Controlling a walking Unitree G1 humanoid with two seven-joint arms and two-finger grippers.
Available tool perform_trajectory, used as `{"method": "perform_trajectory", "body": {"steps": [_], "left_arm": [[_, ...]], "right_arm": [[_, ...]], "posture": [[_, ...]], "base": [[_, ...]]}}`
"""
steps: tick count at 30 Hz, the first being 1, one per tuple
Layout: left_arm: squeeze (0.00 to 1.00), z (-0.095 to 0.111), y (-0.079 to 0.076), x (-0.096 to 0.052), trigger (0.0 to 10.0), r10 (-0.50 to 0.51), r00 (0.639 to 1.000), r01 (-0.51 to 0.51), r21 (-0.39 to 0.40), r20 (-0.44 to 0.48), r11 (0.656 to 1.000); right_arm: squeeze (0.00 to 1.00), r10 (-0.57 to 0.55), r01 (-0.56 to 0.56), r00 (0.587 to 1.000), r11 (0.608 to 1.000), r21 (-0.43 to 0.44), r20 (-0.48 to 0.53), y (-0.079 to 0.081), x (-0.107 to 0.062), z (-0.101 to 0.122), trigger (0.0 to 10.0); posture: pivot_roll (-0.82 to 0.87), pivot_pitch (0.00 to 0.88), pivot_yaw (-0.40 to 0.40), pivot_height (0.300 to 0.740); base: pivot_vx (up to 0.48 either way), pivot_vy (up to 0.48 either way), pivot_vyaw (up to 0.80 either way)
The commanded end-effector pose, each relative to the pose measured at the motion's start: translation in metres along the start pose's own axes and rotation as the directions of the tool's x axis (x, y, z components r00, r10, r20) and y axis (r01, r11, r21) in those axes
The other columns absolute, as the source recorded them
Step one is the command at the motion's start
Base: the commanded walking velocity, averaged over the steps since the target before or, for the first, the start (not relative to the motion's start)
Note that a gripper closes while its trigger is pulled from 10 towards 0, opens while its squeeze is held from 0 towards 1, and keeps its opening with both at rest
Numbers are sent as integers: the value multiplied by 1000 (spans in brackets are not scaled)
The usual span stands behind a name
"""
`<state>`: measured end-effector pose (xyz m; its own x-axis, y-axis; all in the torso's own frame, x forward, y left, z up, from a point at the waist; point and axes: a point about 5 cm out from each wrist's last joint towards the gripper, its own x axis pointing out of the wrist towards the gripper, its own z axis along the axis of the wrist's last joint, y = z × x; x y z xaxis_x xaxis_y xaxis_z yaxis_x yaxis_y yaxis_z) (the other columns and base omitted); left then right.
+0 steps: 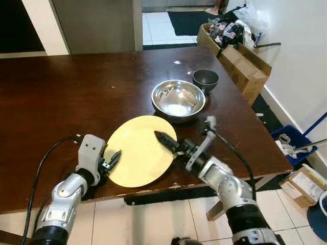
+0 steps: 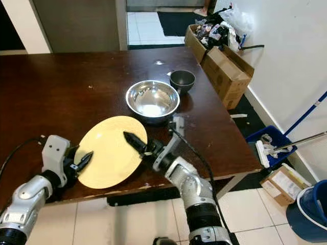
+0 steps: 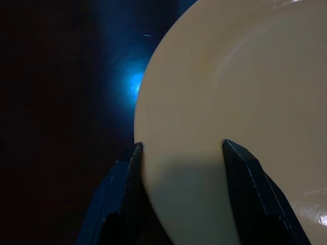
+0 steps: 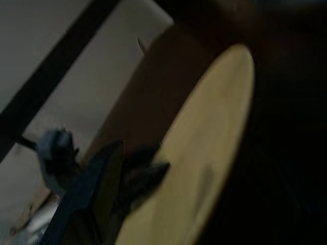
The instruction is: Setting the table
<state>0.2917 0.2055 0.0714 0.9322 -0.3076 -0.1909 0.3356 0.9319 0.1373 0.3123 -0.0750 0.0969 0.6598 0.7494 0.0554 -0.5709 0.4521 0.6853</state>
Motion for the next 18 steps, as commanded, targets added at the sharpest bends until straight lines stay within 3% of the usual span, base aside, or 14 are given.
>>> {"method": "perform_trajectory", "body": {"steps": [1, 2, 3, 4, 5, 18], "left_arm": [[0, -27, -2, -10, 10000, 0, 992, -3, -24, -126, 1000], [0, -26, -2, -11, 10000, 2, 992, -5, -26, -124, 1000], [0, -26, -3, -11, 10000, 3, 993, -7, -27, -122, 1000], [0, -26, -3, -11, 10000, 4, 993, -7, -28, -120, 1000], [0, -26, -4, -11, 10000, 2, 993, -6, -30, -120, 1000], [0, -25, -8, -10, 10000, -12, 992, 8, -32, -123, 999]], "right_arm": [[0, -5, 5, 999, 1000, 6, -34, -1, 3, -7, 10000], [0, -15, 16, 999, 1000, 17, -43, -3, 4, -9, 7922], [0, -21, 22, 999, 999, 24, -50, -5, 4, -12, 1373], [0, -22, 24, 999, 999, 29, -49, -6, 5, -12, 1373], [0, -14, 15, 999, 999, 37, -34, -6, 5, -10, 0], [0, 107, -108, 994, 993, 40, 38, 6, 9, 1, 0]], "posture": [[-24, 64, 18, 740], [-21, 65, 17, 740], [-21, 66, 18, 740], [-21, 66, 18, 740], [-22, 67, 19, 740], [-30, 70, 26, 740]], "base": [[0, 0, 0], [0, 0, 0], [0, 0, 0], [0, 0, 0], [0, 0, 0], [0, 0, 0]]}}
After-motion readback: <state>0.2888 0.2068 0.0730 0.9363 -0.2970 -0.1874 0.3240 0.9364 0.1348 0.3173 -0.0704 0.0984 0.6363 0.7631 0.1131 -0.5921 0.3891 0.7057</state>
